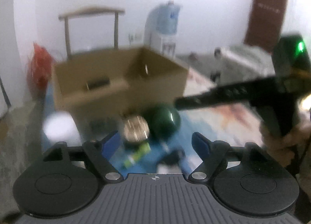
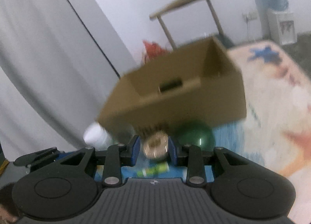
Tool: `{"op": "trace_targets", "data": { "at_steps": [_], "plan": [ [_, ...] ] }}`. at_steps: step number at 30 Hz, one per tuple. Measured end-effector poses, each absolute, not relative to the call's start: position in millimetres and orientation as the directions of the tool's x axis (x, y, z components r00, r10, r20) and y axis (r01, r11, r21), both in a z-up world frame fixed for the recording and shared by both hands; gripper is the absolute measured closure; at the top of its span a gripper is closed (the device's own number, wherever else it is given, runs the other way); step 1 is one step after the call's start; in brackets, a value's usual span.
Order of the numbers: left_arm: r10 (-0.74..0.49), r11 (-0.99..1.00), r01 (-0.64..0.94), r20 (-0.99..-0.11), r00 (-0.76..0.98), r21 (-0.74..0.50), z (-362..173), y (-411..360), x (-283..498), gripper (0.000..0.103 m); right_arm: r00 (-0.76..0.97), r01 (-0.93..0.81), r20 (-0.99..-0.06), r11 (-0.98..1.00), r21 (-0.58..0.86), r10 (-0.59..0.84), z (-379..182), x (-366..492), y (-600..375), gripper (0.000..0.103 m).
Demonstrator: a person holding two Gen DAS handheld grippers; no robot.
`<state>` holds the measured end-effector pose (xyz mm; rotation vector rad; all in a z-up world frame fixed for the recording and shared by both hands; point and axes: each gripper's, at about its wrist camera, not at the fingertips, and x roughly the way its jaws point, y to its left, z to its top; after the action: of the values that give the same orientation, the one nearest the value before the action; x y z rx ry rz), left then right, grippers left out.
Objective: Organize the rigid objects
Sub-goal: 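Move the right tool to the green AA battery and grasp it, then carry the green battery into the box and open the right tool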
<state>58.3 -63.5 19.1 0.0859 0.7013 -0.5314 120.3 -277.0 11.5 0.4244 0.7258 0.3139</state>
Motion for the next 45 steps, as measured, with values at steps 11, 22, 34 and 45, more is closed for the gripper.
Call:
{"op": "trace_targets", "data": {
  "at_steps": [11, 22, 34, 45],
  "plan": [
    [-0.33, 0.922, 0.369, -0.739, 0.587, -0.119, -36, -76, 88, 0.03, 0.612, -0.146, -0.662, 0.884, 0.443, 0.433, -35, 133, -240, 0.069],
    [-0.329, 0.929, 0.337, -0.758, 0.563, -0.153, -52, -71, 88, 0.019, 0.589, -0.146, -0.684, 0.889, 0.434, 0.431, -56, 147, -236, 0.069],
    [-0.342, 0.924, 0.337, -0.78, 0.524, -0.179, -60, -74, 97, 0.018, 0.567, -0.151, -0.675, 0.865, 0.479, 0.473, -70, 155, -239, 0.069],
    [-0.346, 0.923, 0.345, -0.756, 0.555, -0.169, -51, -74, 90, 0.018, 0.58, -0.15, -0.665, 0.864, 0.481, 0.47, -64, 150, -237, 0.069]
  ]
}}
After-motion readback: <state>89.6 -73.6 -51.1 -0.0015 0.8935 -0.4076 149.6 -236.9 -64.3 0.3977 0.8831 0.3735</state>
